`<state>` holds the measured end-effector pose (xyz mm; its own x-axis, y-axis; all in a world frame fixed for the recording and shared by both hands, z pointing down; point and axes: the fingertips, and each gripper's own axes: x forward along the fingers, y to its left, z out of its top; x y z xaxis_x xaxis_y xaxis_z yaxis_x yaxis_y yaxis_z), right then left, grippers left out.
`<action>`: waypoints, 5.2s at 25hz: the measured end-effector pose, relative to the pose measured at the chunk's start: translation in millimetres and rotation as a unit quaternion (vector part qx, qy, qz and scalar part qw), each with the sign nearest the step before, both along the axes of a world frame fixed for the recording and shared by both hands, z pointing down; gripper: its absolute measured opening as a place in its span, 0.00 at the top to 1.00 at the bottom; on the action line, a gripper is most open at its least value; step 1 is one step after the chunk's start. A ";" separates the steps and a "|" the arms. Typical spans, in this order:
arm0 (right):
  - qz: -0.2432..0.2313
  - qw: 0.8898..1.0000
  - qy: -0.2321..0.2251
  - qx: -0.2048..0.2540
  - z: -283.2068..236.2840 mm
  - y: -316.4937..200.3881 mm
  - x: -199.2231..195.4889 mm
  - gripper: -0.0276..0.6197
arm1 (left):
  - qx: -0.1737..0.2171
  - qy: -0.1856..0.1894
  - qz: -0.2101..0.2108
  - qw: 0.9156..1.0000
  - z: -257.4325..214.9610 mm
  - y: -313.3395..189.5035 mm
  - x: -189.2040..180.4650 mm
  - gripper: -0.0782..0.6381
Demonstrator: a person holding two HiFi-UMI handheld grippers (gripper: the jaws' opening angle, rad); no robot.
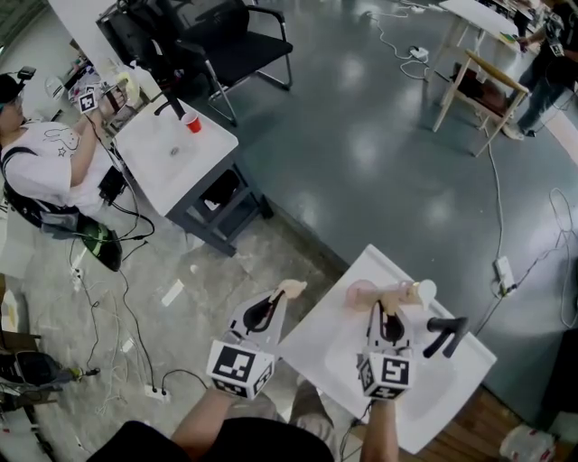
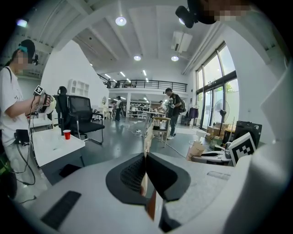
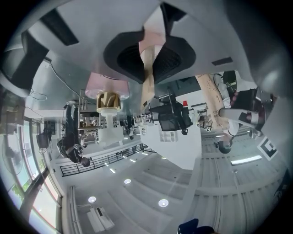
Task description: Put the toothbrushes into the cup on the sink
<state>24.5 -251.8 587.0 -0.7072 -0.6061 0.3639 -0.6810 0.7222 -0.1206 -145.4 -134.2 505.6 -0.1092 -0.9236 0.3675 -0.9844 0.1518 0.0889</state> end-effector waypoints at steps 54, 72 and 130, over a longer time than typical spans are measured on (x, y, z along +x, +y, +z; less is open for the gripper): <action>0.088 0.995 -0.024 0.033 -67.7 17.4 35.9 0.60 | 0.046 -0.006 0.074 0.996 -50.7 1.2 17.3 0.88; 0.176 0.976 -0.019 0.125 -154.8 93.5 78.8 0.82 | 0.108 -0.006 0.190 0.976 -104.2 20.7 56.6 0.88; 0.245 0.966 -0.002 0.087 -117.6 111.8 124.1 0.96 | 0.104 0.009 0.250 0.962 -75.1 -38.4 104.6 0.88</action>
